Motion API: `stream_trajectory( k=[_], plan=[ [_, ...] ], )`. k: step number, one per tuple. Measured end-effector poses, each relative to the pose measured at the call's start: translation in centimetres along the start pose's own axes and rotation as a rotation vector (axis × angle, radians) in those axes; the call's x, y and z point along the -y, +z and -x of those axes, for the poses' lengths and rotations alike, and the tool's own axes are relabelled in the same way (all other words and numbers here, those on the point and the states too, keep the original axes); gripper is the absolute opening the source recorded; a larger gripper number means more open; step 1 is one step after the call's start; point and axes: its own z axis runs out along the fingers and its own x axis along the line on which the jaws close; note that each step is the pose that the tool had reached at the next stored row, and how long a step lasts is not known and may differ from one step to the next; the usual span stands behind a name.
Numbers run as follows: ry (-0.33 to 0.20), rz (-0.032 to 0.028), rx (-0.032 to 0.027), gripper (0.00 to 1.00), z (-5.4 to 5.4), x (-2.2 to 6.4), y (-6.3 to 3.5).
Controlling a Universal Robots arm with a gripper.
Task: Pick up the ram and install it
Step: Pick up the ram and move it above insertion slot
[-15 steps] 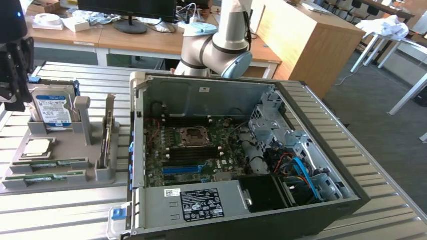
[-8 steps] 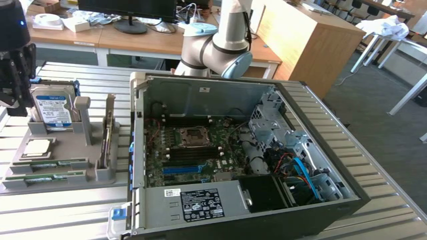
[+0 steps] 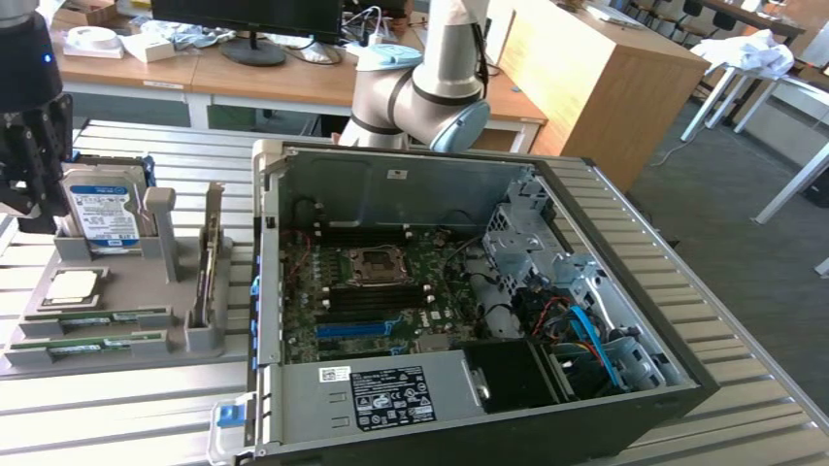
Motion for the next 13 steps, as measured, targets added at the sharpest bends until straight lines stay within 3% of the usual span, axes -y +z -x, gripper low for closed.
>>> stream_trajectory(
  k=[13],
  plan=[
    [0.0, 0.0, 0.0, 0.3, -0.02, 0.04, 0.9]
  ],
)
